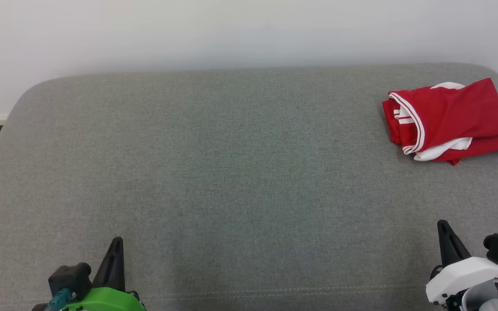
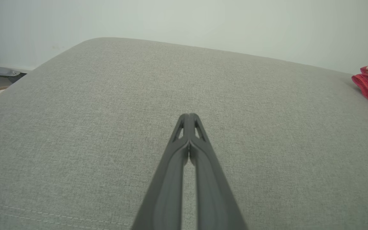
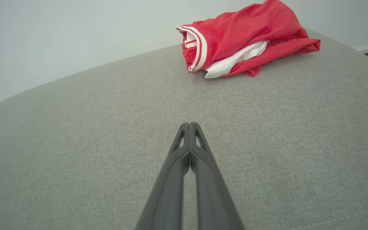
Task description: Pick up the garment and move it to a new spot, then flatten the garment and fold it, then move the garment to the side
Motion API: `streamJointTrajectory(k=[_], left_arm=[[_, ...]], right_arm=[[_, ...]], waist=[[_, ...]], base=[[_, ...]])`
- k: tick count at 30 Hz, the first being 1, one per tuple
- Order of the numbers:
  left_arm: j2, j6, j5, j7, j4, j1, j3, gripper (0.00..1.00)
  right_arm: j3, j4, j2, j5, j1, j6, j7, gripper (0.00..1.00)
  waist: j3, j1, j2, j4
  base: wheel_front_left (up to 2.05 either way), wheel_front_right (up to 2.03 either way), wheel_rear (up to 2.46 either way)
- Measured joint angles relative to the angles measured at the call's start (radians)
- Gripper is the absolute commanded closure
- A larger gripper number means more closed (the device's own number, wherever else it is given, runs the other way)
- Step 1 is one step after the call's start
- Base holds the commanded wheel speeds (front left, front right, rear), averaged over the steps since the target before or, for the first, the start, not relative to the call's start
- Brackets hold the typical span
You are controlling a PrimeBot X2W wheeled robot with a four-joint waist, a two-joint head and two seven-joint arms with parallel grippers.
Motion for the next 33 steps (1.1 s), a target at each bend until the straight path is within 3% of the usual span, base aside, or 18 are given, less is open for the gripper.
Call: streamJointTrajectory(k=[33], left_arm=[[-0.038, -0.075, -0.429, 0.123, 0.011, -0.014, 0.126, 1.00]], right_arm=[[-0.137, -0.007, 0.091, 0.388, -0.042, 0.084, 0.128, 1.00]], waist=[[0.006, 0.0000, 0.0001, -0.041]], base=[[0.00, 0.00, 0.00]])
